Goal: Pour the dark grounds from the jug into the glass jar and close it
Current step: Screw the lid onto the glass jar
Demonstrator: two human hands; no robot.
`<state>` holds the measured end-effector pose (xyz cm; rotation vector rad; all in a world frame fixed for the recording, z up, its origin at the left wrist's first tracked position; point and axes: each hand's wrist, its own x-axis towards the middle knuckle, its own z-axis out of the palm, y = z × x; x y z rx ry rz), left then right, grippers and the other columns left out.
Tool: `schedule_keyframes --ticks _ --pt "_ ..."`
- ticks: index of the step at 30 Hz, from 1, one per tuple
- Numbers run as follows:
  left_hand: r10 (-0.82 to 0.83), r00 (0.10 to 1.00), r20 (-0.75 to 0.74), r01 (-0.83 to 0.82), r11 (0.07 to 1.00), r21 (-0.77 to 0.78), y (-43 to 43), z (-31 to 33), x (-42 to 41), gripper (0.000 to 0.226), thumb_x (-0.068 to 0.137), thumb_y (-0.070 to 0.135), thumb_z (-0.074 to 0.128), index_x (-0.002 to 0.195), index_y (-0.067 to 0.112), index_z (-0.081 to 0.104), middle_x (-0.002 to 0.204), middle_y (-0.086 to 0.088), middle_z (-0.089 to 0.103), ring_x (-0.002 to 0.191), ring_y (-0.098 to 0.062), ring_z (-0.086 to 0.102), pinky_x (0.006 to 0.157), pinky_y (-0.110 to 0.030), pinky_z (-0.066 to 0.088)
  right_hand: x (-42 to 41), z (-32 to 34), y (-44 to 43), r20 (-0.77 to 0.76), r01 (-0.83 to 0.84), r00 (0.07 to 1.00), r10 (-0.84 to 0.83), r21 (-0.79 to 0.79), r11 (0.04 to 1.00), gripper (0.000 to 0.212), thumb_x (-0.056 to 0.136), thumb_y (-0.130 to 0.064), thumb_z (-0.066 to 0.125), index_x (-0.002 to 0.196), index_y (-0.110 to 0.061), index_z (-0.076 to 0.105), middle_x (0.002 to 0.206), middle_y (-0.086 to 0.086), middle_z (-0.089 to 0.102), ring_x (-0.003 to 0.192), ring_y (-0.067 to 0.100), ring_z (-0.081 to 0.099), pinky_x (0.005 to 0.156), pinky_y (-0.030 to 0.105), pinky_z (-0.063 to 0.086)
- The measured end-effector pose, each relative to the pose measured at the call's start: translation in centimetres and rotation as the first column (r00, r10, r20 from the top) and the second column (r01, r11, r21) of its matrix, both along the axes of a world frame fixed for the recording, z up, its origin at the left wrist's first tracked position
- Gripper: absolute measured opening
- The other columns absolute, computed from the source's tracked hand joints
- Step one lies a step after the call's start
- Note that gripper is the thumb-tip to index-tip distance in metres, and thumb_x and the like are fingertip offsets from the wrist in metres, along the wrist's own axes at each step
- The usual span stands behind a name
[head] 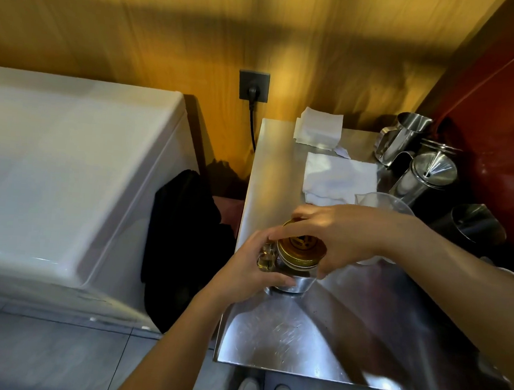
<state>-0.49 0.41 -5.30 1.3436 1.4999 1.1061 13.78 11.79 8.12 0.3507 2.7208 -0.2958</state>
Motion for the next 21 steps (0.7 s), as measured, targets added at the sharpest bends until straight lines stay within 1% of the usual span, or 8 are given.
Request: schedule_keyframes --ticks 1,3,5,8,11,14,17,21 --pt "0.001 1.000 -0.004 -0.001 1.000 0.005 0.0 0.0 0.0 0.076 0.059 0.037 0.087 0.117 0.058 0.043 0.124 0.022 0.048 0.115 0.007 0.048 0.090 -0.007 0.039 0.0 -0.1 -0.2 -0.010 0.032 0.999 -0.032 0.011 0.999 0.076 0.073 -0.046 0.072 0.134 -0.046 0.028 0.112 -0.005 0.046 0.095 0.014 0.049 0.076 0.032 0.050" --pt "0.007 1.000 -0.010 -0.007 1.000 0.012 -0.1 0.2 0.0 0.077 0.057 0.040 0.086 0.118 0.056 0.043 0.122 0.022 0.049 0.114 0.007 0.048 0.090 -0.007 0.039 -0.2 -0.5 -0.4 -0.061 0.069 0.996 -0.060 0.157 0.985 0.069 0.070 -0.067 0.062 0.129 -0.041 0.037 0.107 -0.006 0.053 0.091 0.016 0.053 0.075 0.034 0.050" --pt "0.011 1.000 -0.009 -0.011 1.000 0.006 -0.1 0.3 0.1 0.076 0.054 0.045 0.085 0.116 0.060 0.043 0.121 0.024 0.048 0.113 0.006 0.049 0.090 -0.006 0.039 -0.4 -1.0 -0.6 -0.084 0.109 0.992 -0.090 0.266 0.958 0.069 0.068 -0.074 0.056 0.120 -0.032 0.043 0.102 -0.003 0.058 0.086 0.019 0.056 0.072 0.036 0.050" --pt "0.009 1.000 -0.030 -0.009 1.000 -0.016 -0.1 0.2 0.1 0.076 0.056 0.045 0.085 0.115 0.063 0.040 0.122 0.024 0.047 0.117 0.000 0.048 0.092 -0.008 0.040 -0.7 -1.0 -0.5 -0.059 0.095 0.994 -0.087 0.132 0.987 0.064 0.071 -0.058 0.066 0.123 -0.028 0.042 0.106 -0.002 0.055 0.089 0.018 0.053 0.073 0.034 0.049" --pt "0.002 1.000 -0.024 -0.003 1.000 -0.026 -0.1 -0.1 0.0 0.078 0.060 0.038 0.087 0.115 0.064 0.039 0.123 0.025 0.046 0.116 0.004 0.047 0.091 -0.007 0.041 -0.4 0.1 0.1 -0.031 0.003 1.000 -0.005 -0.062 0.998 0.069 0.073 -0.026 0.075 0.131 -0.032 0.039 0.109 -0.006 0.048 0.096 0.013 0.047 0.077 0.025 0.046" --pt "-0.002 1.000 -0.023 0.001 1.000 -0.026 0.0 -0.3 -0.1 0.078 0.059 0.040 0.087 0.117 0.063 0.040 0.121 0.029 0.046 0.115 0.007 0.048 0.091 -0.009 0.042 -0.2 0.3 0.0 -0.037 -0.065 0.997 0.062 -0.090 0.994 0.073 0.074 -0.010 0.073 0.134 -0.033 0.039 0.121 -0.001 0.046 0.107 0.015 0.045 0.086 0.030 0.047" --pt "-0.005 1.000 -0.026 0.004 0.999 -0.037 0.1 -0.2 -0.1 0.078 0.057 0.044 0.086 0.115 0.066 0.040 0.116 0.039 0.045 0.113 0.010 0.047 0.088 -0.006 0.041 -0.4 0.3 -0.2 -0.017 -0.084 0.996 0.083 -0.038 0.996 0.075 0.074 -0.009 0.073 0.135 -0.036 0.038 0.125 0.000 0.045 0.110 0.018 0.044 0.086 0.035 0.049" --pt "0.005 1.000 -0.029 -0.006 1.000 -0.022 0.1 -0.2 0.0 0.077 0.057 0.044 0.086 0.116 0.064 0.041 0.115 0.040 0.046 0.113 0.011 0.047 0.086 -0.003 0.039 -0.6 0.1 -0.2 -0.001 -0.028 1.000 0.028 0.067 0.997 0.075 0.070 -0.033 0.076 0.134 -0.038 0.036 0.108 -0.004 0.048 0.092 0.013 0.047 0.067 0.024 0.041"
